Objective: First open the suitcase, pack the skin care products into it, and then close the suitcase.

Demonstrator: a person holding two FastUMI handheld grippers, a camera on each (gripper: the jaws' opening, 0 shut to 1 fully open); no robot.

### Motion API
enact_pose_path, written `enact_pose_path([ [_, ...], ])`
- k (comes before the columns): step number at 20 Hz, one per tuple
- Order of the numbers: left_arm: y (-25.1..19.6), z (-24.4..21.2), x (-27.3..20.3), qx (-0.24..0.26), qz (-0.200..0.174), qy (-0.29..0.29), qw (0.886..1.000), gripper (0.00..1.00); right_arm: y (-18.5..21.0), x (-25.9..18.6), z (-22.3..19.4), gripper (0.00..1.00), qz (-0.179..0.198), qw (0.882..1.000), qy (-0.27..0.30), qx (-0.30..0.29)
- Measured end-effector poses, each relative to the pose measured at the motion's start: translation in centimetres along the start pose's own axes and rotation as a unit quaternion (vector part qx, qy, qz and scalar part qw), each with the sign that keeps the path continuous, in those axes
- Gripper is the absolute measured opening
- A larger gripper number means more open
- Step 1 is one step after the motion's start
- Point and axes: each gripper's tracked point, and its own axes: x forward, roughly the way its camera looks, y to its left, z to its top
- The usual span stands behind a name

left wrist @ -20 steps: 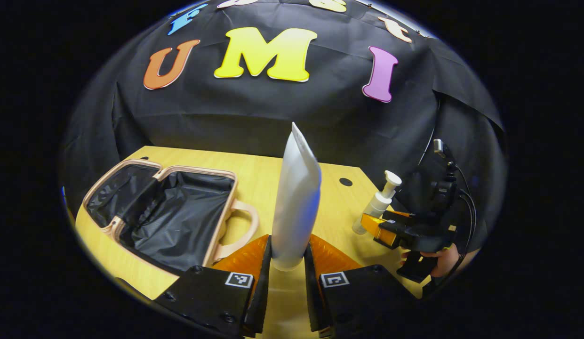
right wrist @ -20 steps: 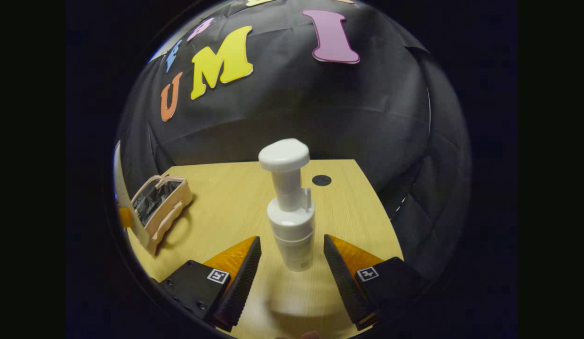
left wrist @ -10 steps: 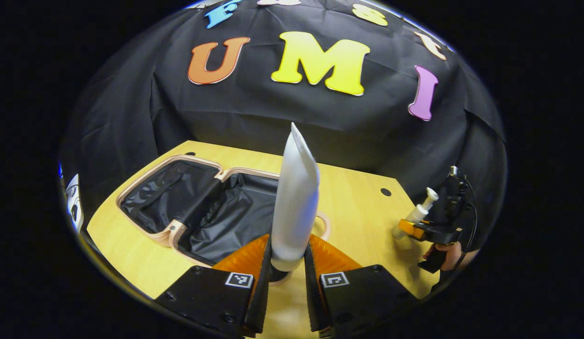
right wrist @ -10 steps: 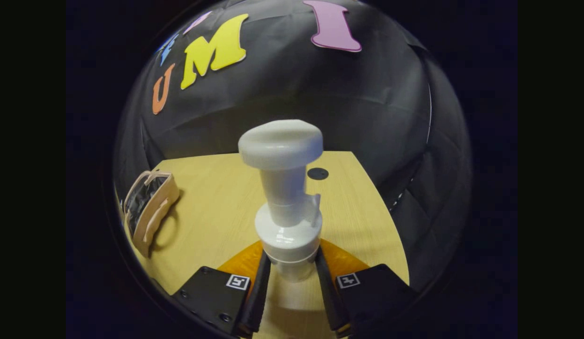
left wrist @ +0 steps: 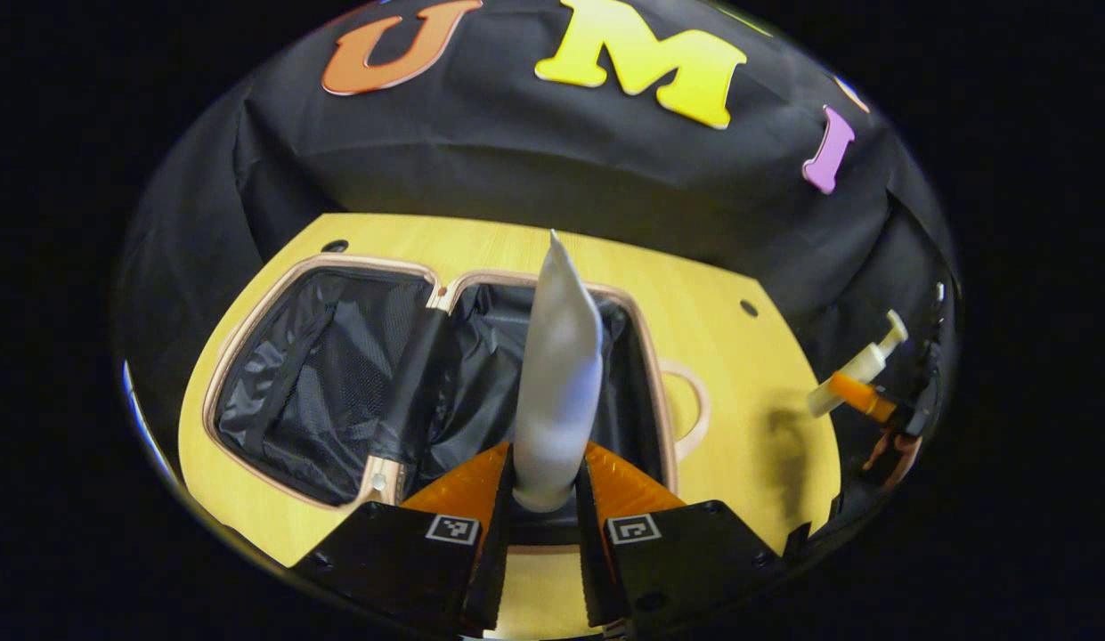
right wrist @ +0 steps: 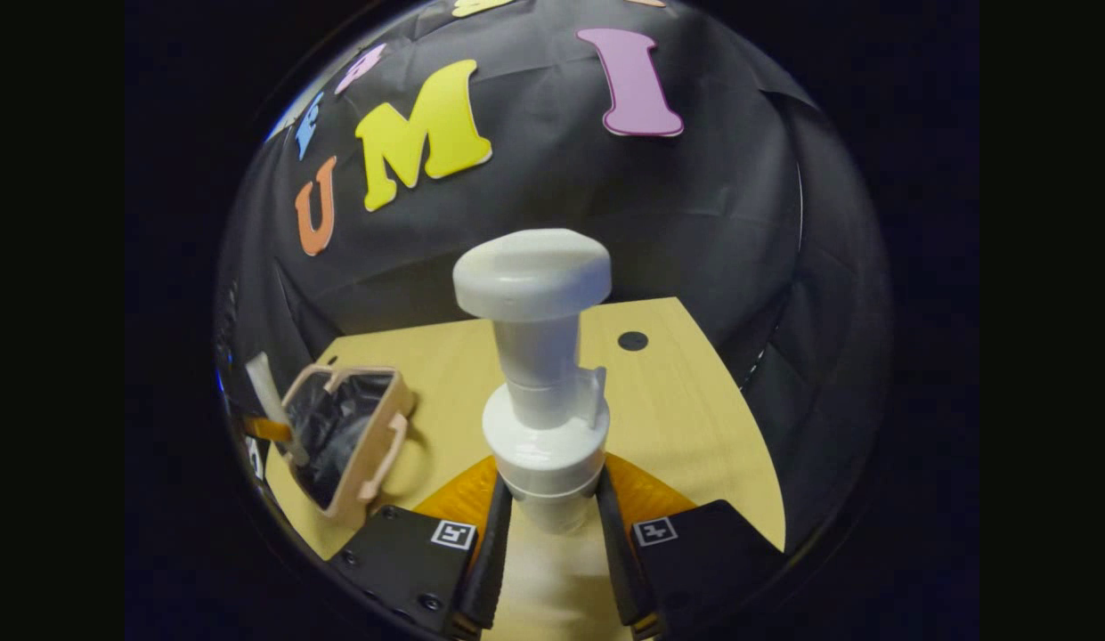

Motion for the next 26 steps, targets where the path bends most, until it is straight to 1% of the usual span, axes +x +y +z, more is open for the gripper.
enact_pose_path([
  [2,0.3,-0.4,1.1,-0.004,-0.030,0.041,0.999,0.38,2.5,-1.4,0.4,0.47,0.019,0.999,0.015,0.040],
  [3,0.8,-0.5,1.7,0.002,-0.036,0.060,0.998,0.38,3.8,-2.2,0.6,0.47,0.032,0.998,0.020,0.058],
  [5,2.5,-0.7,3.0,0.022,-0.032,0.090,0.995,0.38,6.2,-3.3,0.8,0.47,0.056,0.995,0.030,0.077],
  [6,2.8,-1.0,3.6,0.023,-0.036,0.108,0.993,0.38,7.3,-3.8,0.8,0.47,0.069,0.994,0.035,0.080],
  [8,3.2,-1.9,4.3,-0.001,-0.053,0.157,0.986,0.38,10.3,-4.9,0.5,0.47,0.102,0.990,0.054,0.082],
  [9,3.5,-2.5,4.5,-0.013,-0.059,0.185,0.981,0.38,11.7,-5.7,0.4,0.47,0.120,0.988,0.061,0.082],
  [11,4.2,-2.9,4.8,-0.020,-0.059,0.225,0.972,0.38,14.0,-6.9,-0.1,0.45,0.140,0.985,0.071,0.070],
  [12,4.2,-2.7,4.8,-0.020,-0.064,0.239,0.969,0.38,14.6,-7.3,-0.4,0.47,0.145,0.984,0.075,0.065],
  [15,4.3,-3.1,5.3,-0.024,-0.060,0.288,0.955,0.38,17.0,-8.0,-1.4,0.47,0.161,0.981,0.095,0.056],
  [16,4.2,-3.2,5.5,-0.027,-0.061,0.297,0.952,0.38,17.5,-8.1,-1.7,0.47,0.164,0.980,0.099,0.053],
  [19,3.5,-3.8,6.1,-0.031,-0.063,0.303,0.950,0.42,18.3,-7.9,-2.6,0.47,0.158,0.981,0.111,0.033],
  [20,3.1,-3.7,6.1,-0.037,-0.063,0.302,0.951,0.44,18.6,-7.9,-2.9,0.47,0.156,0.981,0.116,0.020],
  [21,3.1,-3.7,6.4,-0.040,-0.059,0.294,0.953,0.47,18.8,-7.8,-3.1,0.47,0.154,0.981,0.122,0.009],
  [22,3.0,-3.6,6.4,-0.043,-0.058,0.286,0.955,0.48,19.2,-7.6,-3.1,0.44,0.154,0.980,0.126,0.001],
  [23,2.7,-3.3,6.1,-0.047,-0.061,0.278,0.958,0.62,19.8,-7.4,-3.0,0.47,0.155,0.979,0.131,-0.003],
  [24,2.5,-3.0,5.7,-0.048,-0.062,0.266,0.961,0.57,20.7,-6.8,-2.9,0.47,0.156,0.978,0.139,-0.005],
  [25,2.4,-2.6,5.1,-0.047,-0.060,0.250,0.965,0.75,21.4,-6.2,-3.1,0.47,0.157,0.976,0.150,-0.008],
  [26,2.5,-2.2,4.4,-0.046,-0.054,0.230,0.971,0.81,22.3,-5.5,-3.5,0.47,0.158,0.973,0.166,-0.011],
])
